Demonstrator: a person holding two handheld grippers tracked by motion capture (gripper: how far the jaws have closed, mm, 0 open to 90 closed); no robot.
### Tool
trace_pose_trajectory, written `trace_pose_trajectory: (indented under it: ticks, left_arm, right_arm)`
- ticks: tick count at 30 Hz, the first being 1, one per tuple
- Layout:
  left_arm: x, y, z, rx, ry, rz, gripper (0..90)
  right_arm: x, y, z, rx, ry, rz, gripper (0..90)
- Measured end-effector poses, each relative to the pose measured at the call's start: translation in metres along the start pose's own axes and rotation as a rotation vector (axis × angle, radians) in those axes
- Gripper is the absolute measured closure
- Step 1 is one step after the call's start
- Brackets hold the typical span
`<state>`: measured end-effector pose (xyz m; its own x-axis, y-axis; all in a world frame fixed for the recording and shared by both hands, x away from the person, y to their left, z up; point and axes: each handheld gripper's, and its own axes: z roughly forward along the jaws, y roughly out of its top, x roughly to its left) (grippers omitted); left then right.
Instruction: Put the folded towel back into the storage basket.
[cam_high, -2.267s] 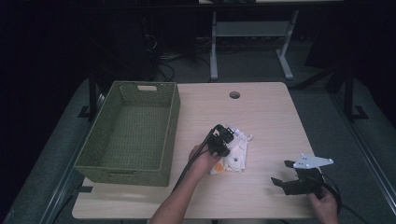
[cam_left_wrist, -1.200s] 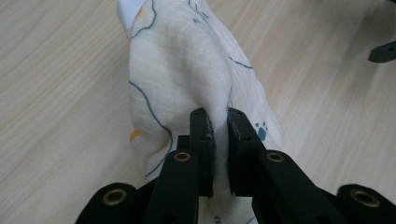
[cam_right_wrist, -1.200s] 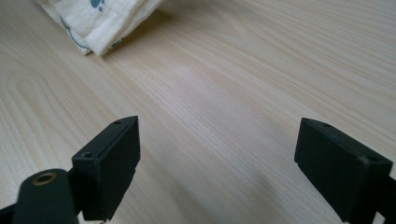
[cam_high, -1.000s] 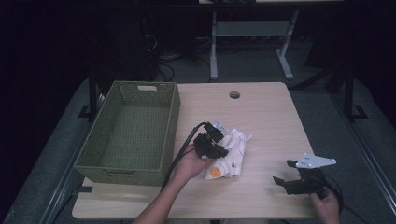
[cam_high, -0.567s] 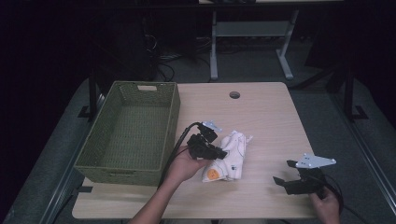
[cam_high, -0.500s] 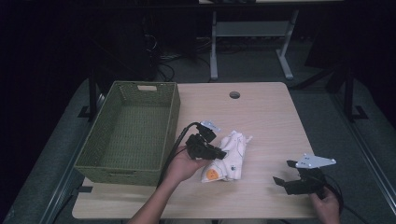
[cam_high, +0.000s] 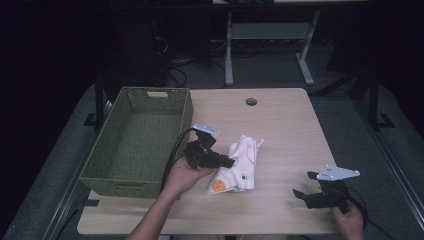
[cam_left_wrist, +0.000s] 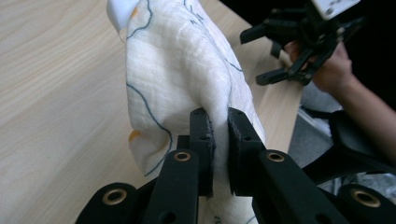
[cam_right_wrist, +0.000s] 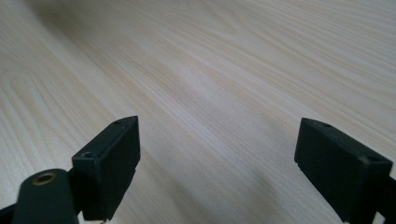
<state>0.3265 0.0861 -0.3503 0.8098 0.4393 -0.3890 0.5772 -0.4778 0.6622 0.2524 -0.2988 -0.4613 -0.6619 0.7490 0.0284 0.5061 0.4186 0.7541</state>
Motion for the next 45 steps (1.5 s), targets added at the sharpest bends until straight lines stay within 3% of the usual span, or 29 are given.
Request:
trace_pose_trajectory:
  ticks: [6, 14, 28, 45]
  left_arm:
    - [0.006, 0.001, -0.013, -0.023, -0.029, -0.043, 83.4]
    - [0.013, -0.003, -0.031, -0.057, -0.036, -0.078, 83.4]
    - [0.017, -0.004, -0.060, -0.098, -0.062, -0.089, 83.5]
    - [0.030, -0.014, -0.098, -0.136, -0.077, -0.108, 83.4]
  right_arm:
    - [0.000, 0.000, 0.000, 0.001, 0.002, 0.000, 13.8]
    - [0.000, 0.000, 0.001, 0.002, 0.005, 0.000, 13.8]
    - [0.001, 0.001, 0.001, 0.007, 0.000, -0.012, 13.8]
    - [0.002, 0.001, 0.003, 0.016, 0.000, -0.009, 13.8]
